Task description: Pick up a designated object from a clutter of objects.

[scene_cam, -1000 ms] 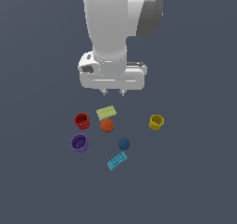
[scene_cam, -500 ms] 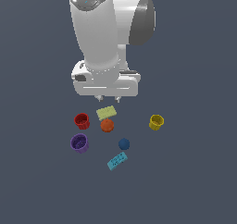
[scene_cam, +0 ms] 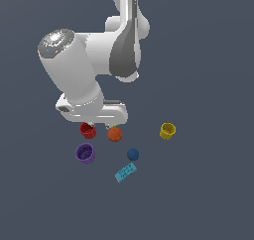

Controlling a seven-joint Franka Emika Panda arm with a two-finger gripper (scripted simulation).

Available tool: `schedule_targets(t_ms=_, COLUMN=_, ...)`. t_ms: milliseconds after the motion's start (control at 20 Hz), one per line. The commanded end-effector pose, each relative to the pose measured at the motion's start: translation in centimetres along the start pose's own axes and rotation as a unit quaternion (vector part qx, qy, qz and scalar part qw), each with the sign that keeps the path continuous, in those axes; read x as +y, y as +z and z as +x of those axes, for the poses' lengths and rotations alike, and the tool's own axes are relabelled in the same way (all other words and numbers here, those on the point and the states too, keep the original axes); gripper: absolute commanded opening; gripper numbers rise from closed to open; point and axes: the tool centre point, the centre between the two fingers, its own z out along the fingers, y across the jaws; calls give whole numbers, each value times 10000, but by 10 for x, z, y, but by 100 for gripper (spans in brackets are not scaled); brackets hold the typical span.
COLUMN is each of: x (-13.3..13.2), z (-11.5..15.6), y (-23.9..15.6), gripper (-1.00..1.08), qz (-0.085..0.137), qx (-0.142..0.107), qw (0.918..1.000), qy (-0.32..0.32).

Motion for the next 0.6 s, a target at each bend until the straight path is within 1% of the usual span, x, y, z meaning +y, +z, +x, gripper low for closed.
schedule_targets(t_ms=0, x=22, z=13, y=17, gripper=28, qz=98, qx=12, qw=9999, qy=83)
schedule_targets(t_ms=250, x=66, z=34, y=51, gripper=28, qz=271, qx=55, qw=9993, qy=246)
schedule_targets(t_ms=550, x=108, z=48, y=85, gripper=28, qz=405, qx=109, qw=9983, qy=397)
